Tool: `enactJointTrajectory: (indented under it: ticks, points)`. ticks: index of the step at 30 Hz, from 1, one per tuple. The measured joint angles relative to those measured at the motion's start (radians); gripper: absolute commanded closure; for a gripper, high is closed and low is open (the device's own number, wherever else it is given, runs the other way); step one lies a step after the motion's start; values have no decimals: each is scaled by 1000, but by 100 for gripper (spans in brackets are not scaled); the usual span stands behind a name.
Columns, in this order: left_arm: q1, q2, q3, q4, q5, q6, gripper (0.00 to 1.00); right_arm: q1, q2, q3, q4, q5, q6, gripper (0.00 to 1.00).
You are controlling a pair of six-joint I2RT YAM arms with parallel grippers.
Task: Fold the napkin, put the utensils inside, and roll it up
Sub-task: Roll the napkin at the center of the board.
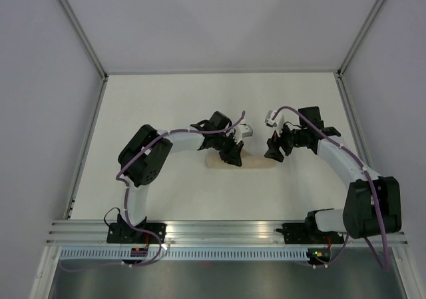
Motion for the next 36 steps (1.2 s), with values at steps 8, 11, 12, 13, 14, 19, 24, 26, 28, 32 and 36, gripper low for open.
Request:
enactJointTrajectory:
  ticks: [8,11,12,13,14,19,24,26,28,32,36]
  points:
    - [37,101,145,-158,113,-28,94,248,-245,-285,196,194,-74,22]
    - [42,136,195,-212,142,-35,94,363,-260,-369,280,290,-100,22]
    - [43,144,208,-225,150,-37,94,393,-253,-385,301,318,-106,22]
    - [44,155,224,-241,158,-39,94,414,-245,-394,319,339,-111,22]
    - [45,163,237,-254,166,-40,94,436,-232,-402,343,364,-115,22]
    - [47,185,264,-285,192,-47,93,515,-178,-430,455,470,-138,22]
    - [47,198,278,-304,214,-51,91,566,-117,-442,544,549,-157,25]
    - [47,204,282,-314,225,-51,87,578,-95,-445,584,574,-163,28]
    - [47,208,284,-323,239,-51,81,586,-79,-447,615,592,-165,36]
    - [46,213,284,-344,260,-51,63,595,-45,-448,652,629,-172,57]
    - [46,213,283,-352,282,-51,54,598,-37,-451,652,635,-178,63]
